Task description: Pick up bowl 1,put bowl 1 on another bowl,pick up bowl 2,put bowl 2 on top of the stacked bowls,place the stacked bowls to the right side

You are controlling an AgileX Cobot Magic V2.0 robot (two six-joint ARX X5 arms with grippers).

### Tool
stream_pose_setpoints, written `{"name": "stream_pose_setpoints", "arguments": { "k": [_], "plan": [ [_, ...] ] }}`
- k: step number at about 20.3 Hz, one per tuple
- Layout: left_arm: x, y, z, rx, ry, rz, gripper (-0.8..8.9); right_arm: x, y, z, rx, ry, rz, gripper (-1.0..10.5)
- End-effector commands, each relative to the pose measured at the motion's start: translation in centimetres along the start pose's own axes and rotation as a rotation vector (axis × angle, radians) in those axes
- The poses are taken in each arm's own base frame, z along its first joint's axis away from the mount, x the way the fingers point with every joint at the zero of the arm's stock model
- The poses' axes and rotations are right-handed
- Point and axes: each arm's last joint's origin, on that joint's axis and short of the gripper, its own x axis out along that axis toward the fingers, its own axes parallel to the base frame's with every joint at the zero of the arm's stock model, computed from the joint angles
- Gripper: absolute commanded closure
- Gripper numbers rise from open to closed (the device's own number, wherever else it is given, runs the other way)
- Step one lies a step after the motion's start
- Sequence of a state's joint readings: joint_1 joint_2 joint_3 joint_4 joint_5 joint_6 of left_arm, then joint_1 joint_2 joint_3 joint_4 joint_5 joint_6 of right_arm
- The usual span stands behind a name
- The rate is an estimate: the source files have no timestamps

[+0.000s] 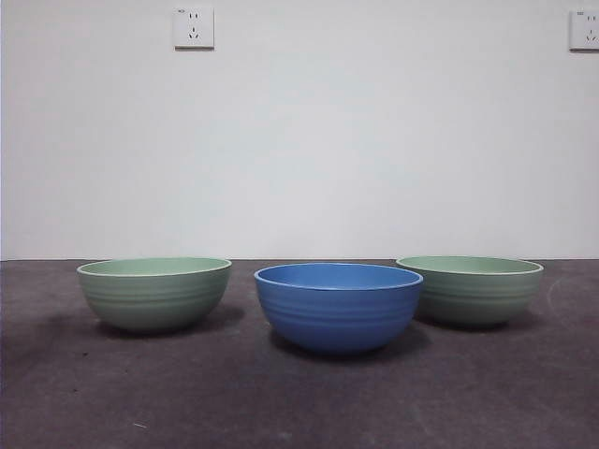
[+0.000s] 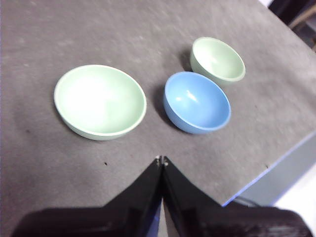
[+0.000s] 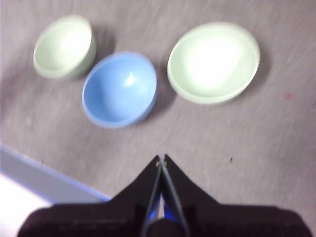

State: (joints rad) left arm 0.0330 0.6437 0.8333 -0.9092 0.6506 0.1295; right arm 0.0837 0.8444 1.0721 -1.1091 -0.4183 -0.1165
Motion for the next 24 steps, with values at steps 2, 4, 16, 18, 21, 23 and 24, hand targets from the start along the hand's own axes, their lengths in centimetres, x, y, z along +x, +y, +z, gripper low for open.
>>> {"name": "stream_pose_setpoints", "arguments": {
  "k": [2, 4, 16, 18, 21, 23, 24],
  "plan": [
    [0.1, -0.2, 0.2, 0.048, 0.011, -0.024, 8.17, 0.1, 0.0, 0.1, -0.025, 0.006, 0.0, 9.4],
    [0.1, -0.2, 0.2, 0.046, 0.012, -0.023, 7.75, 0.1, 0.0, 0.1, -0.022, 0.005, 0.0, 9.3],
    [0.2, -0.1, 0.2, 0.027, 0.013, -0.022, 2.41, 1.1, -0.5, 0.6, 0.07, 0.038, 0.001, 4.4],
    [0.2, -0.2, 0.2, 0.026, 0.013, -0.023, 2.42, 1.7, -0.9, 1.1, 0.093, 0.035, -0.011, 4.4],
    [0.2, -0.2, 0.2, 0.026, 0.013, -0.023, 2.42, 3.6, -2.1, 2.5, 0.134, 0.028, -0.095, 4.4],
    [0.2, -0.2, 0.2, 0.025, 0.014, -0.023, 2.42, 5.4, -3.1, 3.6, 0.159, 0.033, -0.107, 4.4],
    [0.2, -0.2, 0.2, 0.024, 0.016, -0.023, 2.42, 6.5, -3.6, 4.0, 0.171, 0.041, -0.107, 4.4]
  ]
}}
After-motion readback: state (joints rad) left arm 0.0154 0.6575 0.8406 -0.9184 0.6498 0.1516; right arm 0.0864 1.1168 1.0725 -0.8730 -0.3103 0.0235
